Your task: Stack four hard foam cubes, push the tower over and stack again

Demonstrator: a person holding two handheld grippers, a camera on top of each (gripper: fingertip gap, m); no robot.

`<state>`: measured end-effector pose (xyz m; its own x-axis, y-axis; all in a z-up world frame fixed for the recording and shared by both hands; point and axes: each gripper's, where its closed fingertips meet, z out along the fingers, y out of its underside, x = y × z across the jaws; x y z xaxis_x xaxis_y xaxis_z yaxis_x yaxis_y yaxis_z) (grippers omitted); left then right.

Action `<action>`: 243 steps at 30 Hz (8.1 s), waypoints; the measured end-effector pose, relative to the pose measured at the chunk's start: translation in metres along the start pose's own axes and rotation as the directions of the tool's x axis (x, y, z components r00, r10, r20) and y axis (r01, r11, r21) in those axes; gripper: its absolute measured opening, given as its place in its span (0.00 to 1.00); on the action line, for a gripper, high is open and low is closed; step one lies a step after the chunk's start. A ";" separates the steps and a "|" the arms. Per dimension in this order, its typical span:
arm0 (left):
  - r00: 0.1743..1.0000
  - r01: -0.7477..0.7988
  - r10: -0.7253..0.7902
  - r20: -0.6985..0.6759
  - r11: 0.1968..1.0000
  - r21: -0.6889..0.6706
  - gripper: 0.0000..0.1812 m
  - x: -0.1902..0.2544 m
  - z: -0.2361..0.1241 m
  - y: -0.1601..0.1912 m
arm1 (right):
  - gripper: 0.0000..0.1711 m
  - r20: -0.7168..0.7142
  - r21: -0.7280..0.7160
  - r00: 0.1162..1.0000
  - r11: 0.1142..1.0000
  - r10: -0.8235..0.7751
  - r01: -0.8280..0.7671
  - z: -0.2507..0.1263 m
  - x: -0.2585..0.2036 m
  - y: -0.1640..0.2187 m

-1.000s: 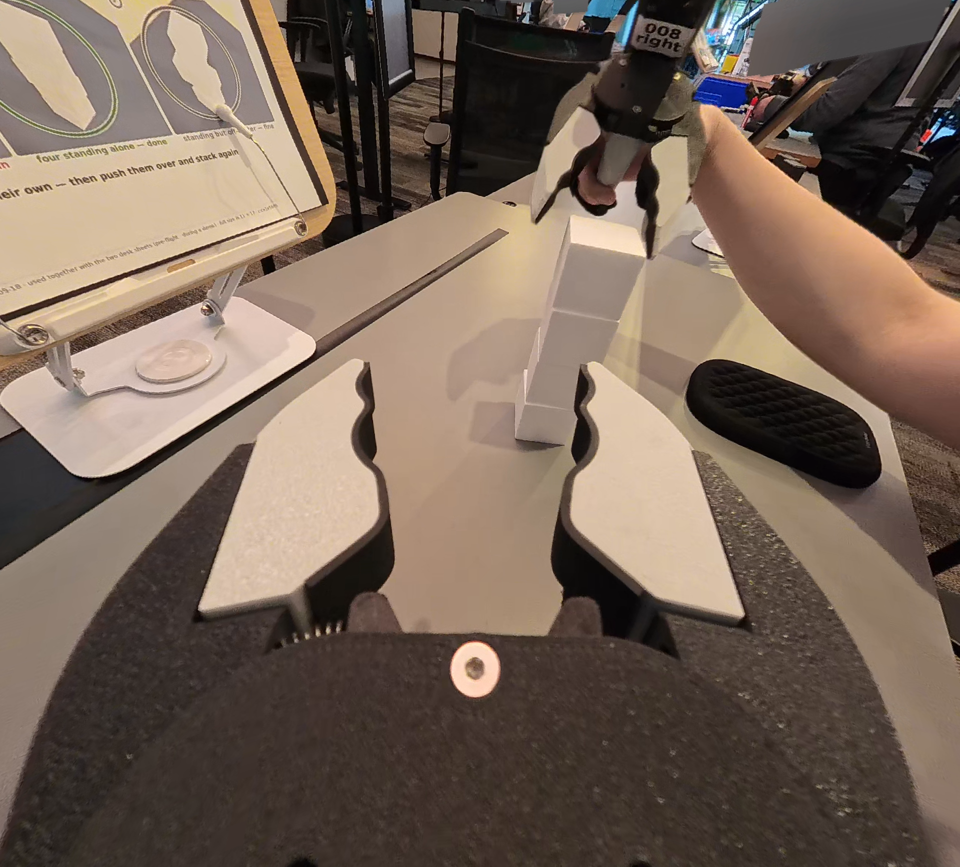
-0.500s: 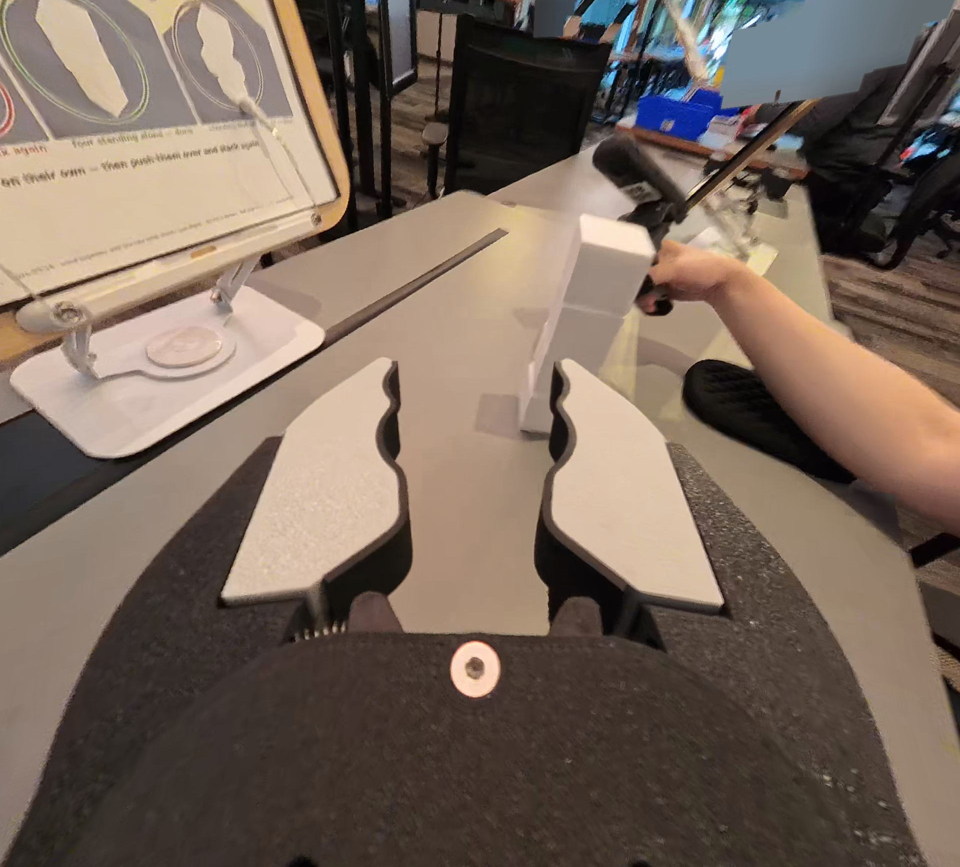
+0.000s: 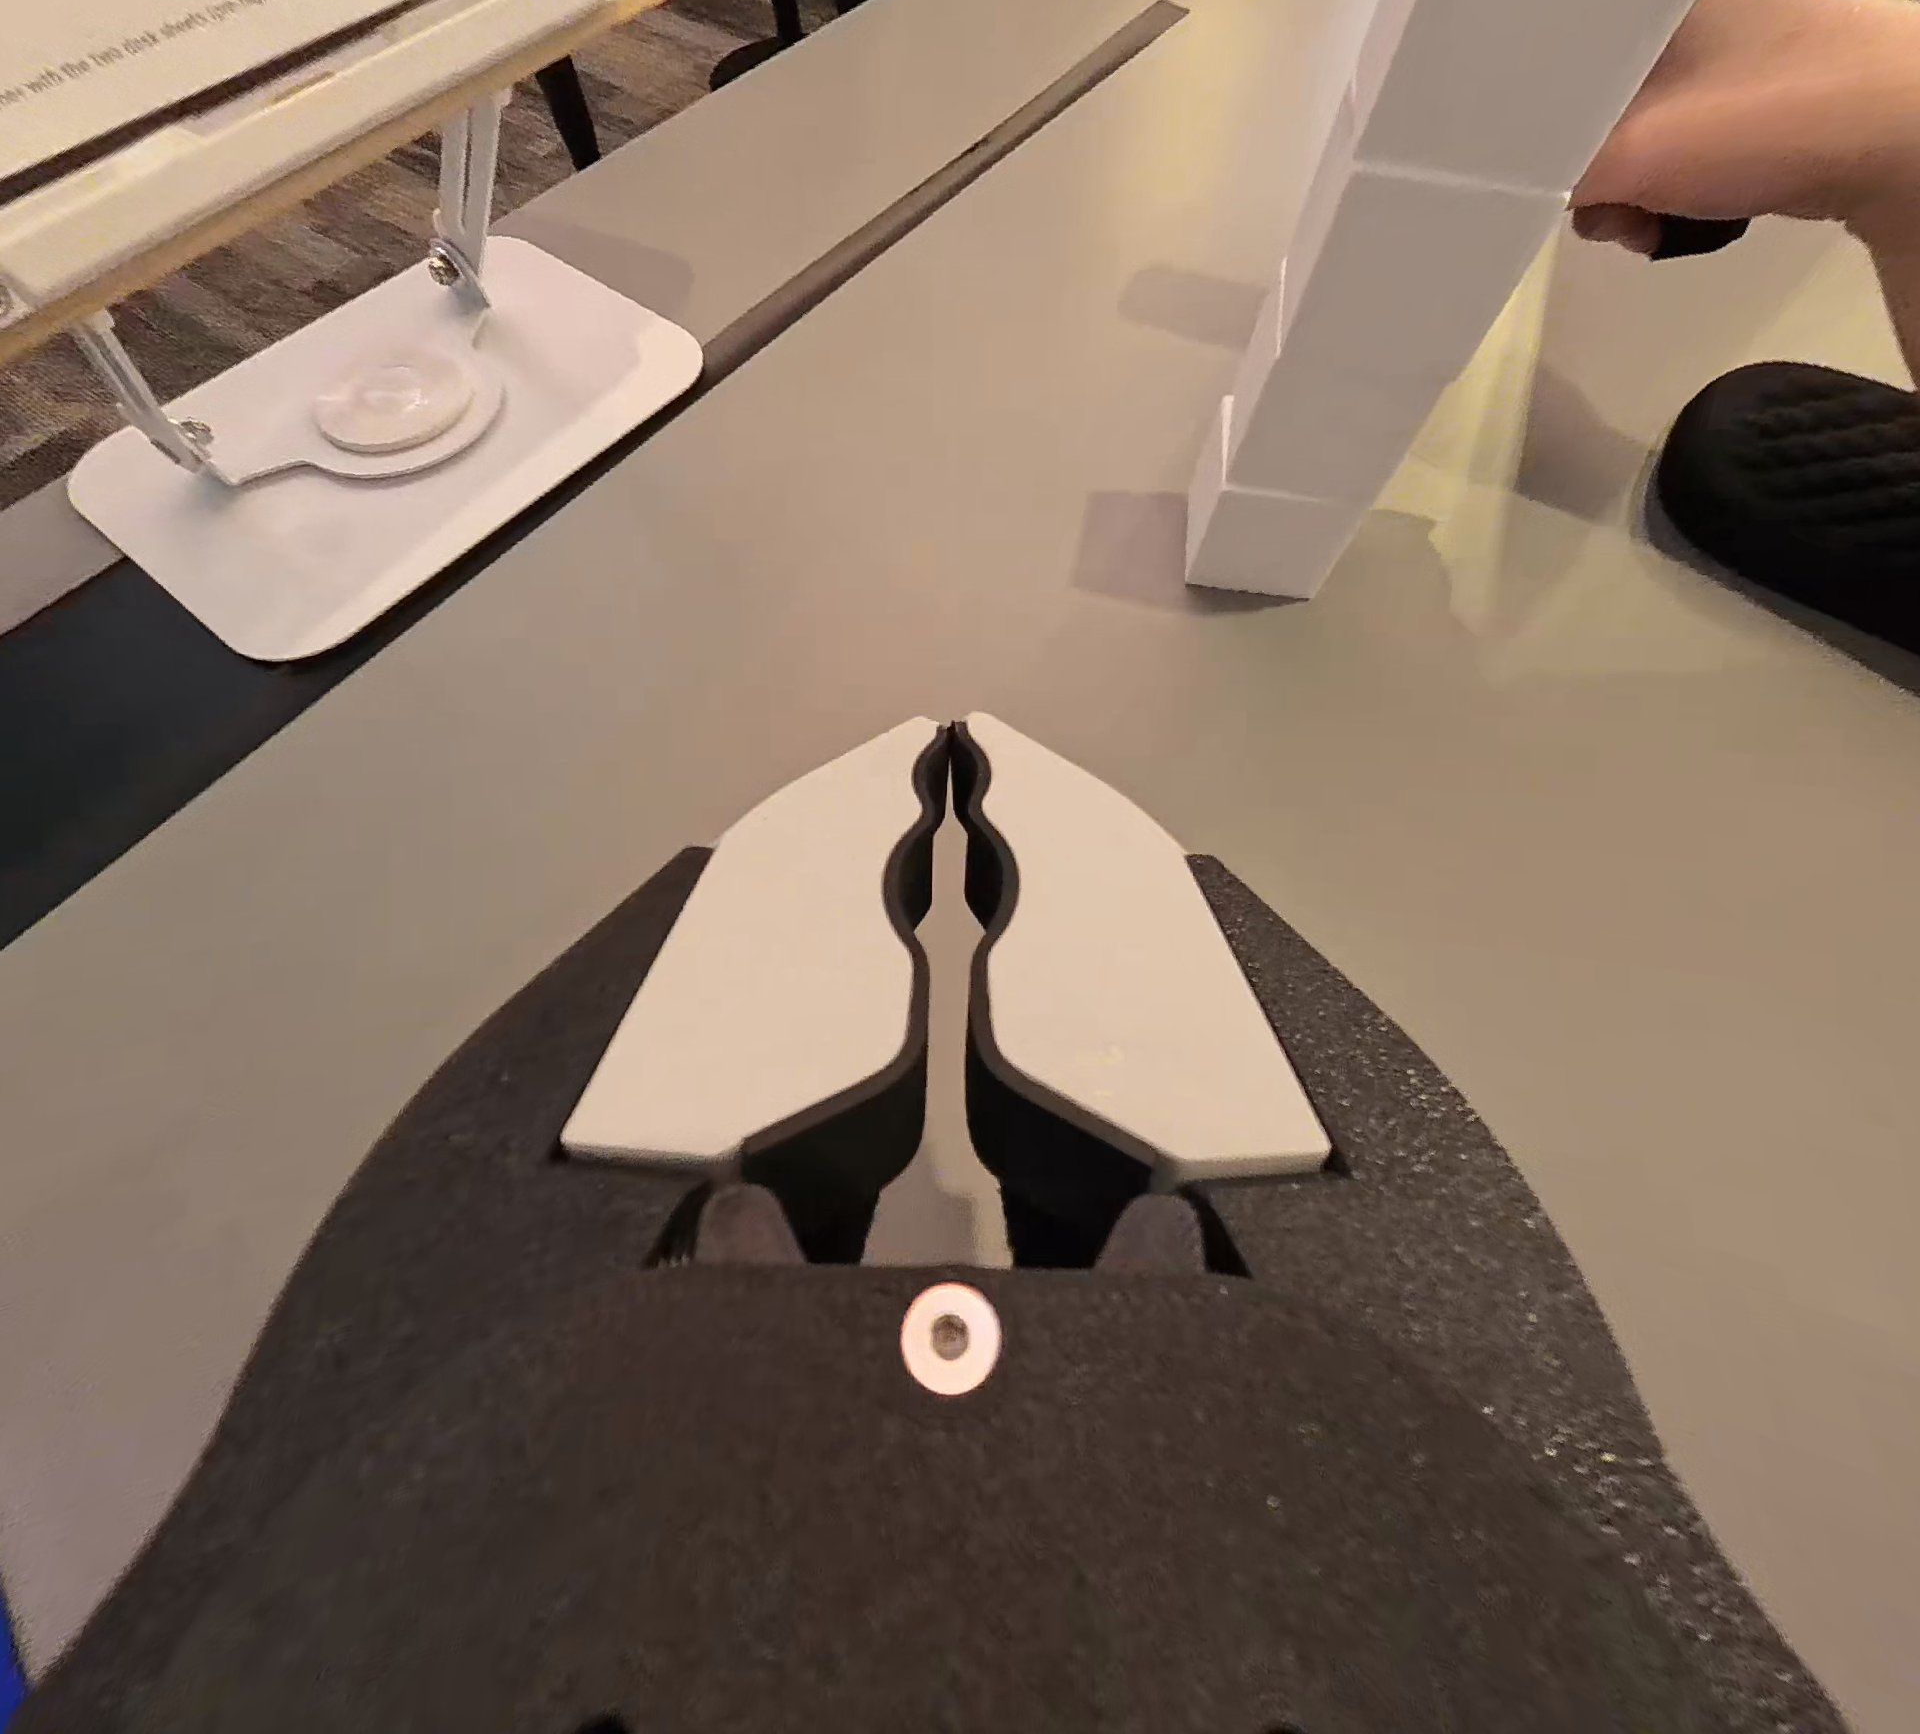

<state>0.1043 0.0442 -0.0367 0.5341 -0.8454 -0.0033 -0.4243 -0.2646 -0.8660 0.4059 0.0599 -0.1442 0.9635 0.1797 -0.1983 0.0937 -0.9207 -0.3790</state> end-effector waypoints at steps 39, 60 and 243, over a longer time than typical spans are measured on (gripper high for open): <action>0.879 -0.426 0.477 -0.025 0.760 -0.491 0.45 -0.002 -0.174 0.138 | 0.21 0.120 0.519 0.661 0.615 -0.741 0.594 -0.076 -0.144 -0.037; 0.862 -0.442 0.468 -0.196 0.503 -0.743 0.34 -0.035 -0.148 0.183 | 0.51 0.244 0.674 0.325 0.401 -0.914 0.621 -0.034 -0.184 0.011; 0.941 0.332 -0.339 0.000 0.920 -0.207 0.00 0.038 0.015 0.098 | 0.00 0.208 0.607 0.736 0.675 -0.644 0.420 -0.128 -0.012 -0.070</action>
<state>0.0940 -0.0072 -0.1291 0.6465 -0.7053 0.2908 -0.3646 -0.6205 -0.6943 0.4194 0.0780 0.0005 0.5968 0.7974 -0.0897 0.3155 -0.3360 -0.8874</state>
